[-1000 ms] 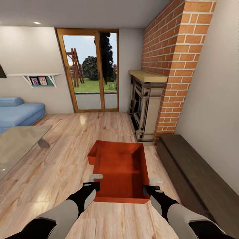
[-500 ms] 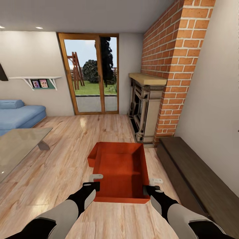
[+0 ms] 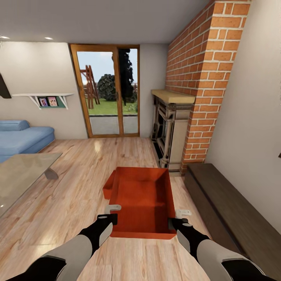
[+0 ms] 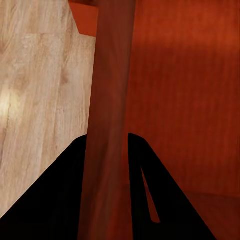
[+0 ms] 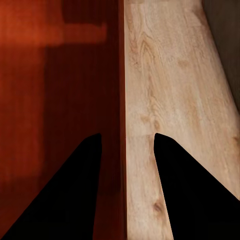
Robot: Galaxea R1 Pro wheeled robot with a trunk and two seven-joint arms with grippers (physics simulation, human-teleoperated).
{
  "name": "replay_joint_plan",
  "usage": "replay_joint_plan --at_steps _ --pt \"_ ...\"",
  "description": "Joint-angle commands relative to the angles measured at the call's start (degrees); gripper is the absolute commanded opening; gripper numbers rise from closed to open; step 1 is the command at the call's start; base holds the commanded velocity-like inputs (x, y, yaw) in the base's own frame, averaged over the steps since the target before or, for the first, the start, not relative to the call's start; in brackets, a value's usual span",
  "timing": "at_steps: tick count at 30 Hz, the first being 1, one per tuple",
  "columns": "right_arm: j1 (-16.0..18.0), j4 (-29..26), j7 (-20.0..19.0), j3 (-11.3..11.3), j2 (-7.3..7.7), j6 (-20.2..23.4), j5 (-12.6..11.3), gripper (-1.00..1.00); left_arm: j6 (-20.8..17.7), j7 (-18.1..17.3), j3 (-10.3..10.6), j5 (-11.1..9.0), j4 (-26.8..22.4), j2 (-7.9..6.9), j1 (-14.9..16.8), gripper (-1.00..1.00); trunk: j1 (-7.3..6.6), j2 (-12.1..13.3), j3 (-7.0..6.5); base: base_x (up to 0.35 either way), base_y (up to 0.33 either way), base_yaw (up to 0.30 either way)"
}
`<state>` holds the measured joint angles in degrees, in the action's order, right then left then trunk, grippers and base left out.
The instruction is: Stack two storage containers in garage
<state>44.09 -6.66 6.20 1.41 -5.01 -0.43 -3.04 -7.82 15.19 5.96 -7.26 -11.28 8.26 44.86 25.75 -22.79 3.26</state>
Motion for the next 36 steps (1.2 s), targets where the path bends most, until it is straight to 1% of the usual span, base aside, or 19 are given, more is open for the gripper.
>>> replay_joint_plan --at_steps 1,36 --pt "0.03 0.14 -0.14 0.62 -0.17 0.0 -1.04 -1.0 -0.36 1.15 -0.33 1.19 -0.32 0.0 0.05 -1.0 0.04 -0.13 0.03 0.0 0.0 0.0" --pt "0.01 0.16 -0.14 0.62 -0.17 0.0 -1.03 -1.0 -0.38 1.15 -0.33 1.19 -0.32 0.0 0.05 -1.0 0.04 -0.13 -3.17 0.0 0.0 0.0"
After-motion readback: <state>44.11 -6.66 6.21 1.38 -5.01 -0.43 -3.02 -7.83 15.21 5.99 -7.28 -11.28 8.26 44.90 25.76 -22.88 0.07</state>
